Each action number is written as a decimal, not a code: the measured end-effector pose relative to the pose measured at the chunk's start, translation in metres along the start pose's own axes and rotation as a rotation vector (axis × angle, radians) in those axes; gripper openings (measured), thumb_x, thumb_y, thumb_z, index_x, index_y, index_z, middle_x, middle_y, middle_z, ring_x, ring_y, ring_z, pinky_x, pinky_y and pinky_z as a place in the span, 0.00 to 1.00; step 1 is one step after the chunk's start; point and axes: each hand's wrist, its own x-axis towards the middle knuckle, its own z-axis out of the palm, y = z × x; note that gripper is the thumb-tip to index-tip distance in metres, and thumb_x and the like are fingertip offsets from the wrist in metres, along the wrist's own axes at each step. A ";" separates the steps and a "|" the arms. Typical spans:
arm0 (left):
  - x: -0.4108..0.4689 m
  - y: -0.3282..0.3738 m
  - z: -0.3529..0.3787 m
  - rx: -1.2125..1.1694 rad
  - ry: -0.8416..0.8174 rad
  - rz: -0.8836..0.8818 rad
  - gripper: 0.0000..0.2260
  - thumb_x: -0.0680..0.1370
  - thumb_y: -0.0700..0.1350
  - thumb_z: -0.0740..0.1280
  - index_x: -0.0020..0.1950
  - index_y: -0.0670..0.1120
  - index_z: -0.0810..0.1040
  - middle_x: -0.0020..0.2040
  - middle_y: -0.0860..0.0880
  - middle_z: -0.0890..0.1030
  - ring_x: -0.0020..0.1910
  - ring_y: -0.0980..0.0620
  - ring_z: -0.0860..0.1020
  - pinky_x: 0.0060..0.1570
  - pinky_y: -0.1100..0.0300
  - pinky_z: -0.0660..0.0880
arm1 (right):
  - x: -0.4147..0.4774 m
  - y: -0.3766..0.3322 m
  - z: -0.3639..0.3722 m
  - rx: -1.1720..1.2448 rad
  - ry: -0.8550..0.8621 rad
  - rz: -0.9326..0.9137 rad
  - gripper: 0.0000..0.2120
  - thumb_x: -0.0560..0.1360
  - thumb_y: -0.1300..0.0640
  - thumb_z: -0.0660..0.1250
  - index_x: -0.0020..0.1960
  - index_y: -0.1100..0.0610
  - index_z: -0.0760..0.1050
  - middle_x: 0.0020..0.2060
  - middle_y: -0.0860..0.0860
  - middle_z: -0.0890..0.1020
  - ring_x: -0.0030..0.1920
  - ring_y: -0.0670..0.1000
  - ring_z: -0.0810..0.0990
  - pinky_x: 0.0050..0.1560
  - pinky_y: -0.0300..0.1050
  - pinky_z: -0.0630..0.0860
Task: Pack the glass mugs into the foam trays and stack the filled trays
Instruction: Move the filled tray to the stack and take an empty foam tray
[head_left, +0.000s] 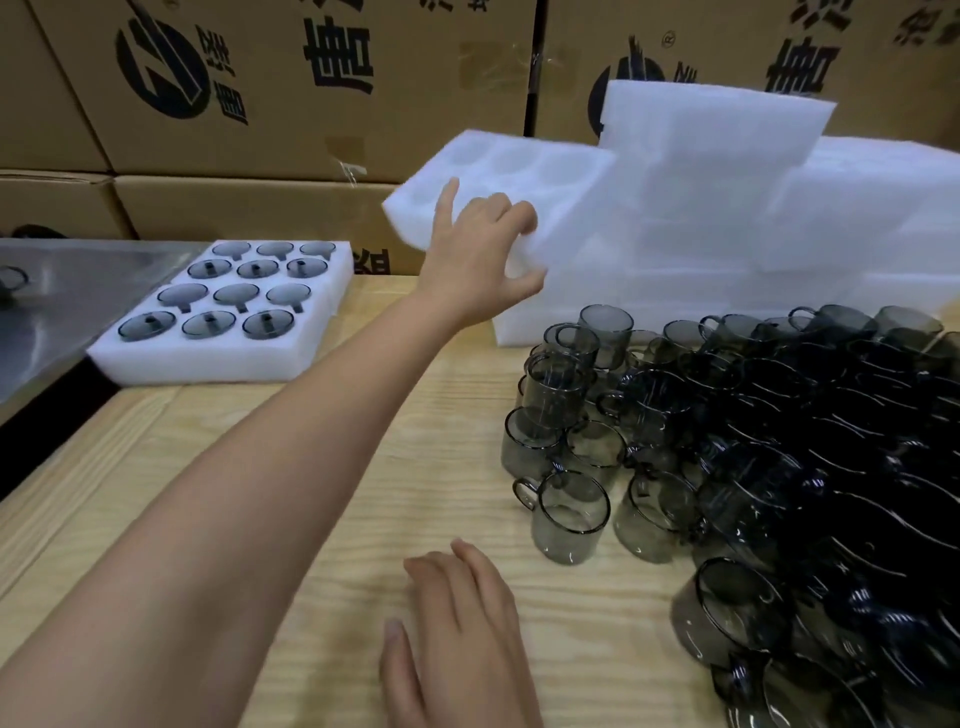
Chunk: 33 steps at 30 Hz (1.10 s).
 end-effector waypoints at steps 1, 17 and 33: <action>-0.012 0.004 -0.010 -0.021 0.056 0.015 0.18 0.72 0.54 0.68 0.55 0.44 0.75 0.48 0.46 0.75 0.50 0.45 0.75 0.73 0.46 0.48 | -0.001 0.000 -0.003 0.008 -0.010 0.003 0.19 0.66 0.47 0.58 0.48 0.54 0.82 0.46 0.47 0.83 0.54 0.51 0.81 0.50 0.42 0.77; -0.259 0.052 -0.110 -0.133 -0.141 0.149 0.20 0.79 0.52 0.57 0.48 0.40 0.83 0.41 0.46 0.81 0.40 0.45 0.79 0.53 0.49 0.74 | -0.002 -0.001 -0.044 0.294 0.100 0.041 0.22 0.78 0.49 0.51 0.62 0.60 0.74 0.60 0.52 0.77 0.65 0.55 0.68 0.67 0.51 0.61; -0.269 -0.056 -0.115 -1.452 0.264 -1.176 0.15 0.81 0.43 0.55 0.67 0.46 0.70 0.66 0.44 0.75 0.62 0.49 0.75 0.70 0.49 0.63 | 0.006 0.012 -0.067 0.097 -0.227 0.106 0.11 0.72 0.55 0.62 0.34 0.60 0.76 0.51 0.44 0.80 0.56 0.47 0.71 0.45 0.40 0.69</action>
